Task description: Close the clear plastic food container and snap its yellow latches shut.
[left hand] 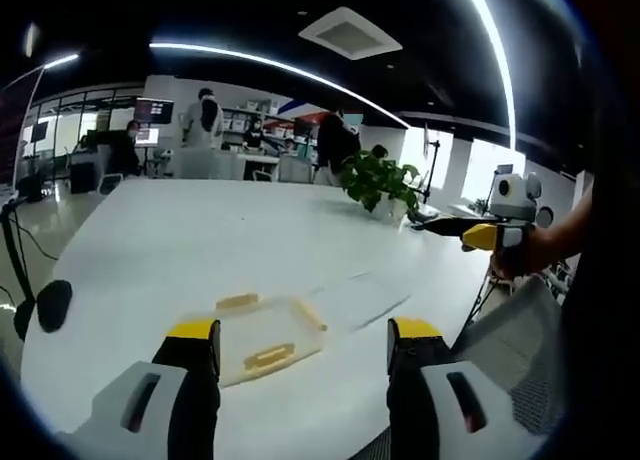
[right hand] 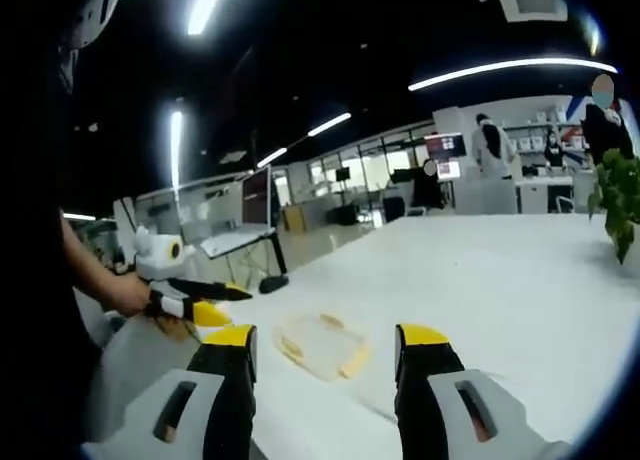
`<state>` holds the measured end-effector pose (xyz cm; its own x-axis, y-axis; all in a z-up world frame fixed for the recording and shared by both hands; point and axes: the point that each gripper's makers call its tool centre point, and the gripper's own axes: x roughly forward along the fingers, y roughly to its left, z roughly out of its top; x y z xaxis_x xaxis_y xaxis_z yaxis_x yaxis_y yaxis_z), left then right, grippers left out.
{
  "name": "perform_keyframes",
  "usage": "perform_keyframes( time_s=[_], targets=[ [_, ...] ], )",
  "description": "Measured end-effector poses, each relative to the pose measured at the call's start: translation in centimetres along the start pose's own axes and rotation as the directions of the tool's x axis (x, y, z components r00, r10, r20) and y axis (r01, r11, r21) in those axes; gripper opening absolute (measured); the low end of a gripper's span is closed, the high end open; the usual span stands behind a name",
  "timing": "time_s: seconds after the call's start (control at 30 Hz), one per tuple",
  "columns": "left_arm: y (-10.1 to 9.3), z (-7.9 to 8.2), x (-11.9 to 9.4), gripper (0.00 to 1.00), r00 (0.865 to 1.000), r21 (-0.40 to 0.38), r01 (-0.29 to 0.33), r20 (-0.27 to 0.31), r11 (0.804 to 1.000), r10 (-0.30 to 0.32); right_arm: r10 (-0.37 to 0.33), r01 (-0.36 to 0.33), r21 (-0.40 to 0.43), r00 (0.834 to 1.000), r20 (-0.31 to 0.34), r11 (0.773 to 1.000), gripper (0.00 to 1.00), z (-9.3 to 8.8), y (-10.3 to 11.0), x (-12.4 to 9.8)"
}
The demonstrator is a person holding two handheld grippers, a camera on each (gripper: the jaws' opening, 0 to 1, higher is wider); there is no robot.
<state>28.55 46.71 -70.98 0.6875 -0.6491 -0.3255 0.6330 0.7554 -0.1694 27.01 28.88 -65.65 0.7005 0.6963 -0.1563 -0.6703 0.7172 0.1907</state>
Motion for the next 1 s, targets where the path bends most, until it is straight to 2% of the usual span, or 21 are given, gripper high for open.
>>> perform_keyframes(
  time_s=[0.23, 0.53, 0.73, 1.0],
  targets=[
    [0.5, 0.2, 0.2, 0.67, 1.000, -0.005, 0.011, 0.005, 1.000, -0.011, 0.006, -0.006, 0.001, 1.000, -0.010, 1.000, 0.55, -0.1, 0.4, 1.3],
    [2.1, 0.7, 0.2, 0.66, 1.000, -0.002, 0.019, 0.006, 1.000, -0.019, 0.010, -0.010, -0.008, 1.000, -0.026, 1.000, 0.54, -0.4, 0.4, 3.0],
    [2.7, 0.0, 0.6, 0.64, 0.999, 0.014, 0.039, -0.026, 0.999, -0.039, 0.017, -0.018, -0.020, 0.999, -0.034, 1.000, 0.53, -0.5, 0.5, 4.2],
    [3.0, 0.1, 1.2, 0.63, 0.997, 0.015, 0.065, -0.032, 0.998, -0.064, 0.021, -0.023, -0.021, 0.998, -0.055, 1.000, 0.53, -1.1, 0.5, 5.4]
  ],
)
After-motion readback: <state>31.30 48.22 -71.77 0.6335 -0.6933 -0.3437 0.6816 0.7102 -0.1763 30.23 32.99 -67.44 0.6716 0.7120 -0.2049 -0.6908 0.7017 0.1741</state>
